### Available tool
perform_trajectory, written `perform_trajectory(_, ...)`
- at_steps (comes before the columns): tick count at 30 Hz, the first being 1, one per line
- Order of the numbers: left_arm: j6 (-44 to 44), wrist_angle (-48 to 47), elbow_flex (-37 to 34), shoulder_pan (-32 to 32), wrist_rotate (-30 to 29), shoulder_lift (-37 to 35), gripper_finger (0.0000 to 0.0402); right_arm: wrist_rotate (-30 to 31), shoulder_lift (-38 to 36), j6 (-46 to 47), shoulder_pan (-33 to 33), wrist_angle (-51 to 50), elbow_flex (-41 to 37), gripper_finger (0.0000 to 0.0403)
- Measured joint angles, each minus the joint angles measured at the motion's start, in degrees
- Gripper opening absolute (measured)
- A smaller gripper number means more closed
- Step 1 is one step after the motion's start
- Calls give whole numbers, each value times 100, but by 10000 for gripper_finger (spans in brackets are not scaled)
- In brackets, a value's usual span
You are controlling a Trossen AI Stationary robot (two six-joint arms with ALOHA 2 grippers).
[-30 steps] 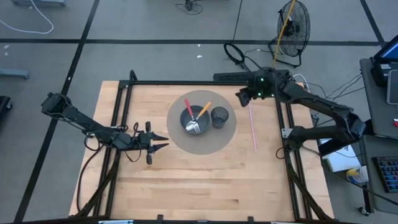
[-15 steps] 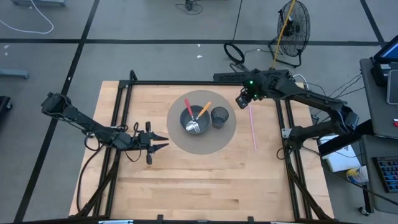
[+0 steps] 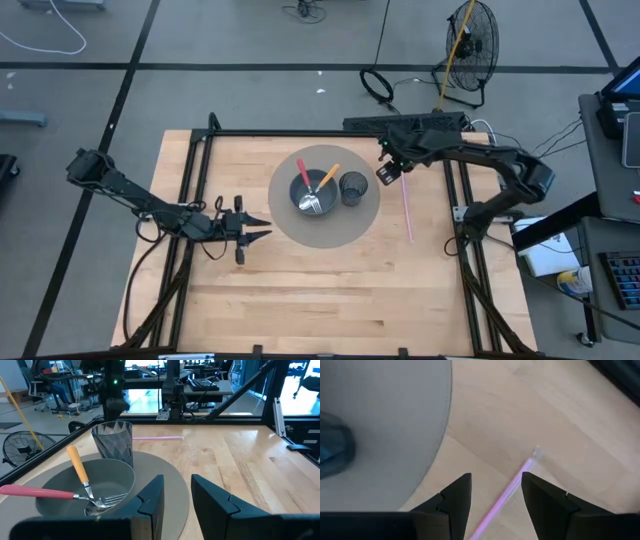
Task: Pick & Place Utensil
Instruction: Put the pink straw into the dark blue glass
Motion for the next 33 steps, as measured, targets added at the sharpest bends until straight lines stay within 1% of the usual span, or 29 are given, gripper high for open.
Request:
perform_trajectory(5, 1, -2, 0, 0, 10, 0, 104, 16, 205, 21, -176, -13, -2, 171)
perform_trajectory(12, 6, -9, 0, 0, 13, -1, 104, 18, 203, 118, -413, -88, -12, 171)
perform_trajectory(21, 9, -11, 0, 0, 11, 0, 104, -4, 202, 245, -469, 55, -442, 171)
perform_trajectory(26, -1, -11, 0, 0, 11, 0, 104, -52, 204, 321, -572, 515, -725, 171)
perform_trajectory(28, -39, -11, 0, 0, 11, 0, 104, -184, 202, 324, -636, 574, -783, 171)
perform_trajectory(33, -101, -11, 0, 0, 9, 0, 104, -180, 200, 326, -684, 642, -863, 171)
